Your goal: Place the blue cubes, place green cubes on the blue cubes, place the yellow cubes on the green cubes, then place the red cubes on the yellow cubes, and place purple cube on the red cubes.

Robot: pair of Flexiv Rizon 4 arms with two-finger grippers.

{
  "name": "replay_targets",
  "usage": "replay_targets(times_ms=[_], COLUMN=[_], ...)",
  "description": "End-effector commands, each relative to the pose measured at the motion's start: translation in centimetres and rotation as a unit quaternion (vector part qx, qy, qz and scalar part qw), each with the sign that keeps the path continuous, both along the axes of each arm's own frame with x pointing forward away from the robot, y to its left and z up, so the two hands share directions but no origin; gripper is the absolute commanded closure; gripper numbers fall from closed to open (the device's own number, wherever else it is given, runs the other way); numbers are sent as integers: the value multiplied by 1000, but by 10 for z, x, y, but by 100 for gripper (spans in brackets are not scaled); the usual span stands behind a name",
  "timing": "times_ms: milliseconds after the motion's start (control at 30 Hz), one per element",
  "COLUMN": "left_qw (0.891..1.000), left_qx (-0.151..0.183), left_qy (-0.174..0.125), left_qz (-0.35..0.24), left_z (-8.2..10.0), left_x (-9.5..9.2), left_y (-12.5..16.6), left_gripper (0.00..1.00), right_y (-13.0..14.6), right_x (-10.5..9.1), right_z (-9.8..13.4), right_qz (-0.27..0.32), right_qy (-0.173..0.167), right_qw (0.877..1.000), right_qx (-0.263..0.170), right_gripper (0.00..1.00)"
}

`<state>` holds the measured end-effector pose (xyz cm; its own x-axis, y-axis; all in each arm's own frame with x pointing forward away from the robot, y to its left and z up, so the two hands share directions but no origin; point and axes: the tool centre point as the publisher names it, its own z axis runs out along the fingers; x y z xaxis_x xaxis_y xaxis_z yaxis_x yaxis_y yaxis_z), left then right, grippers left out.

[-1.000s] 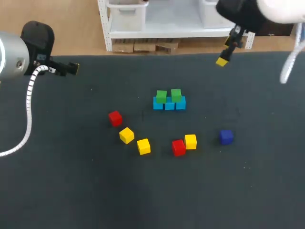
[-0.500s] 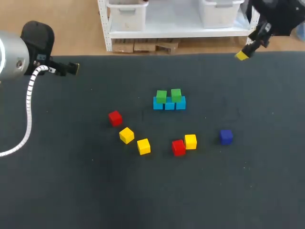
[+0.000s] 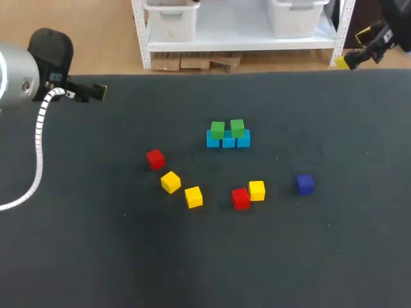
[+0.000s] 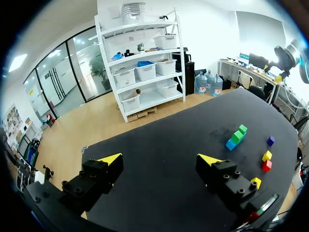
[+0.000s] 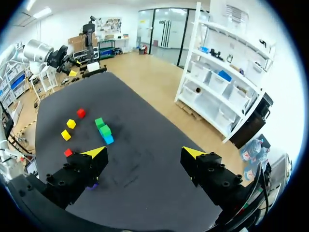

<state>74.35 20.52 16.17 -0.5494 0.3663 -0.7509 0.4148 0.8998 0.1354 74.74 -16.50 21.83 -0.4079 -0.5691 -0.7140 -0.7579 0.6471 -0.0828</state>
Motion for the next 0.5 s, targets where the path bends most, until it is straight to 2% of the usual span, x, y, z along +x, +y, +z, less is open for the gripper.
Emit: replay_targets(times_ms=[33,500], left_qw=[1000,1000], left_qx=[-1,-1], left_qy=[-1,-1], left_qz=[0,0], left_z=[0,0], left_x=[-1,-1], left_y=[0,0], left_gripper=[0,0], right_y=[-3,-6], right_x=[-5,-4], right_z=[-3,-5], right_qz=[-20,-29], right_qy=[-30,-29], right_qw=[999,999], right_qx=[7,1], right_gripper=[0,0])
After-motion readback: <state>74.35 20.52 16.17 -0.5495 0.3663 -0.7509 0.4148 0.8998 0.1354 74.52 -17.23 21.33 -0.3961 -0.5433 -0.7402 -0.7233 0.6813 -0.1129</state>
